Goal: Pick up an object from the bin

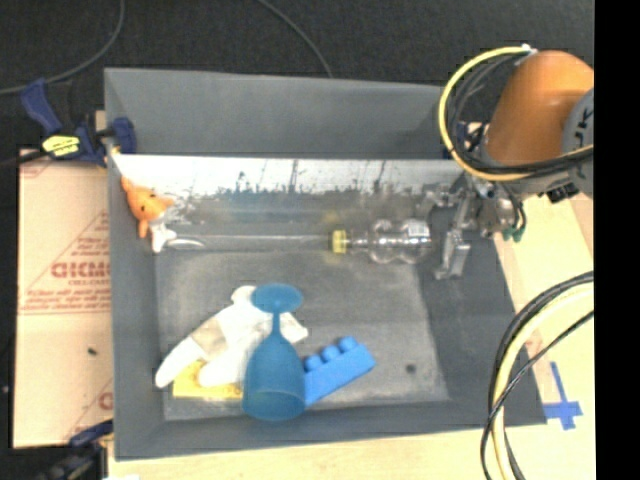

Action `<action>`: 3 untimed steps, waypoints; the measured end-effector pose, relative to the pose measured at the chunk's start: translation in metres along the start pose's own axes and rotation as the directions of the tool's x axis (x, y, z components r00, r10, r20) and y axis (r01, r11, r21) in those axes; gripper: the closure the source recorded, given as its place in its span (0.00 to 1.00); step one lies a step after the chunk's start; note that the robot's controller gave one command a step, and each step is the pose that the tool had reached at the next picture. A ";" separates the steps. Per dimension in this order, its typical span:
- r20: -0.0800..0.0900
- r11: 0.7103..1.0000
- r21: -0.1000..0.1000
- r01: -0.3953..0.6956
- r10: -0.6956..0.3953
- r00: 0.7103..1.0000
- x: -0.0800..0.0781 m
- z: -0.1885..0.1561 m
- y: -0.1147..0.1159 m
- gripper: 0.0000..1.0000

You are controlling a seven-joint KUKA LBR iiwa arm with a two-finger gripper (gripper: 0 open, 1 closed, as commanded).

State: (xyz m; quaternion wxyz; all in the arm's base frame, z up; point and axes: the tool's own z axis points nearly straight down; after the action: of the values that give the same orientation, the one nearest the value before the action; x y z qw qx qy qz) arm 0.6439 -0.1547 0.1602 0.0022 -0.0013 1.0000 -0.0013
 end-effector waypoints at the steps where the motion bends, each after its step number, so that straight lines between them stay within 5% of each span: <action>1: 0.005 1.000 -0.001 -0.025 0.025 1.000 0.004 0.082 0.042 0.00; 2: 0.003 0.999 -0.001 -0.048 0.048 0.999 0.013 0.088 0.047 0.00; 3: 0.006 0.999 0.000 -0.039 0.039 0.999 0.012 0.089 0.067 1.00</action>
Offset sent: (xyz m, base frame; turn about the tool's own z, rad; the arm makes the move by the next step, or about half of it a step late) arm -0.0137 0.0475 -0.0892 0.0499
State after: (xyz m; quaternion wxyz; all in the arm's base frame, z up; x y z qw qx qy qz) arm 0.6320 -0.0877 0.0712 0.0051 0.0182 0.9998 -0.0014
